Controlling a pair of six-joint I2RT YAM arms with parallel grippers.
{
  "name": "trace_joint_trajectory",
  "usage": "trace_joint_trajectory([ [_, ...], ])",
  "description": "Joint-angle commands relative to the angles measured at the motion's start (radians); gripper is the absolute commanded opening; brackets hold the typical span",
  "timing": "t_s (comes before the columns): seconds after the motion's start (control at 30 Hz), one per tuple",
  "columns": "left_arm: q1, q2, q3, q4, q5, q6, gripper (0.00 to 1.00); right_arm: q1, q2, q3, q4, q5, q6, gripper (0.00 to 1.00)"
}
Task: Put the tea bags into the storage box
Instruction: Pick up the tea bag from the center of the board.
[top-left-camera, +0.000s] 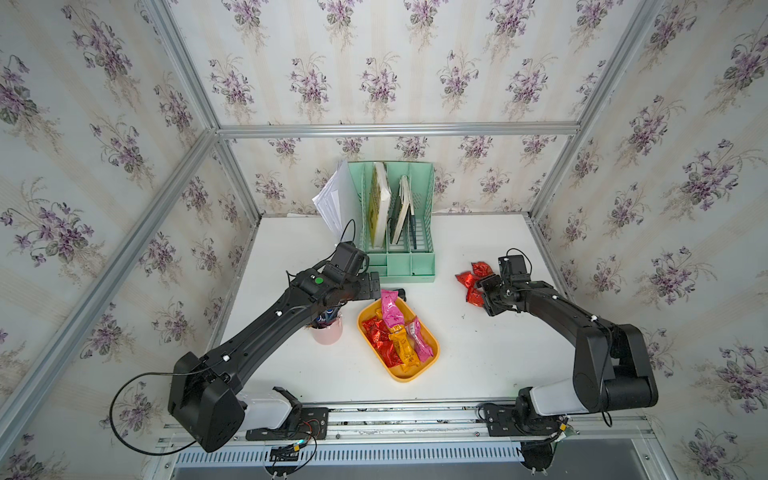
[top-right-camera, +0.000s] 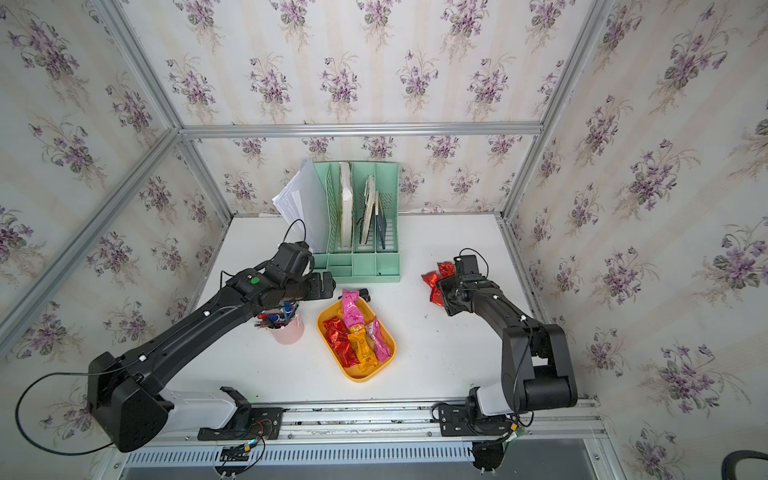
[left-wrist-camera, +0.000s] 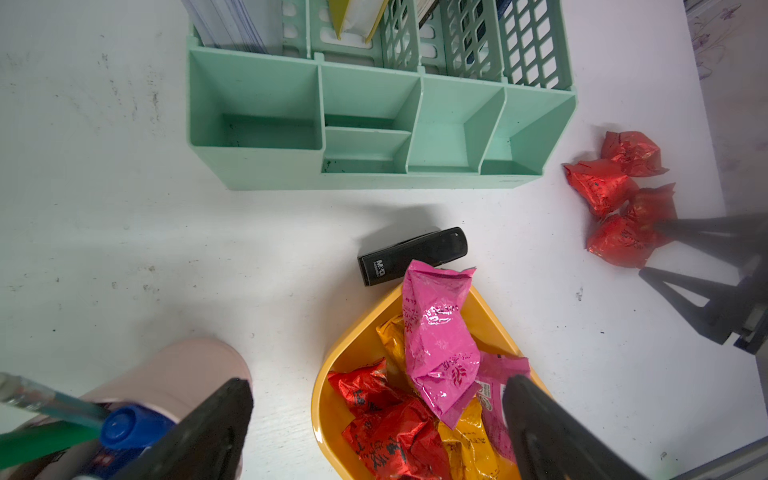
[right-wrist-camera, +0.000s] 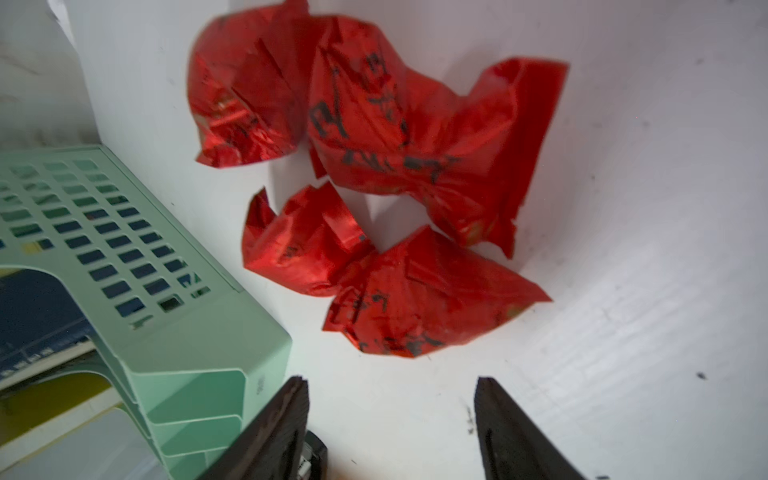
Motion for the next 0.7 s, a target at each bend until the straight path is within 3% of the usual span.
trace_joint_trajectory([
  [0.0,0.003,-0.023,-0.020,-0.009,-0.035,-0.020,0.99,-0.014,0.030,0.011,0.043,0.016,0.100,0.68],
  [0.43,0.003,-0.088,-0.080,-0.011,-0.095,-0.097,0.99,-0.046,0.159,0.010,0.078,-0.050,0.141,0.65],
  [0.67,0.003,-0.086,-0.073,-0.013,-0.095,-0.095,0.99,-0.046,0.140,-0.007,0.073,-0.039,0.137,0.38],
])
